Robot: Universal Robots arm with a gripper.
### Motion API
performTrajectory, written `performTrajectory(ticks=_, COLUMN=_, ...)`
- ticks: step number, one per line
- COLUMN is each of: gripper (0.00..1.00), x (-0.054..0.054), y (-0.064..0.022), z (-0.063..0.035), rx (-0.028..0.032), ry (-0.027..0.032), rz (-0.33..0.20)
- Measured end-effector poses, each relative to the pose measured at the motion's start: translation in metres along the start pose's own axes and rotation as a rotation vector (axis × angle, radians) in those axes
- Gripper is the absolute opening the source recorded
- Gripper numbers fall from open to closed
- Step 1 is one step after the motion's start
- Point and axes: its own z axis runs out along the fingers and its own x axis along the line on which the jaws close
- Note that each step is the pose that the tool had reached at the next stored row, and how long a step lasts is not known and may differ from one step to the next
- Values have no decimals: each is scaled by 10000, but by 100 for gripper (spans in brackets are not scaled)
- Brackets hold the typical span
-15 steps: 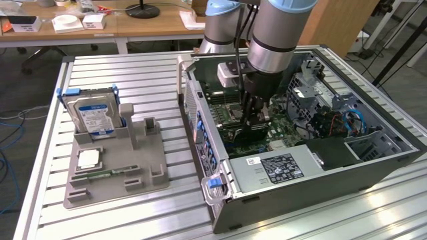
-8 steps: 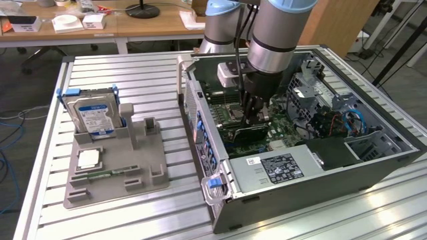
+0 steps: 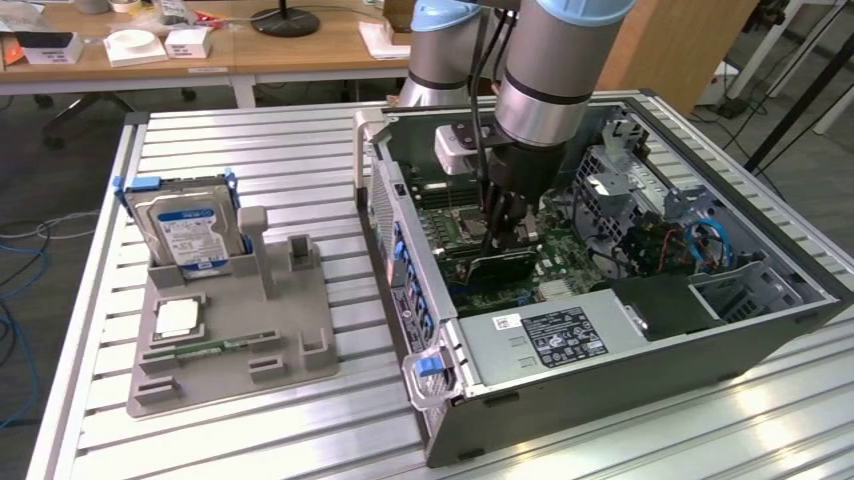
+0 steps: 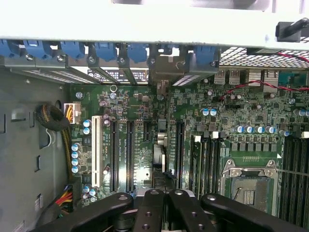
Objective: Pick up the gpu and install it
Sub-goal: 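Press down on the gpu until it lock into place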
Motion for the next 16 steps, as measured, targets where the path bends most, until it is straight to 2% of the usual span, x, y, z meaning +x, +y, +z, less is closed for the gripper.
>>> performTrajectory(ticks=6, gripper=11, x=0, y=0, z=0, rx=-1, ry=1, rz=0)
performTrajectory(ticks=13, gripper=11, x=3, y=1, z=114, rx=0, ry=-16, rz=1)
performTrajectory(ticks=16, gripper=11, x=3, y=1, z=119, rx=-3, ry=-12, rz=0)
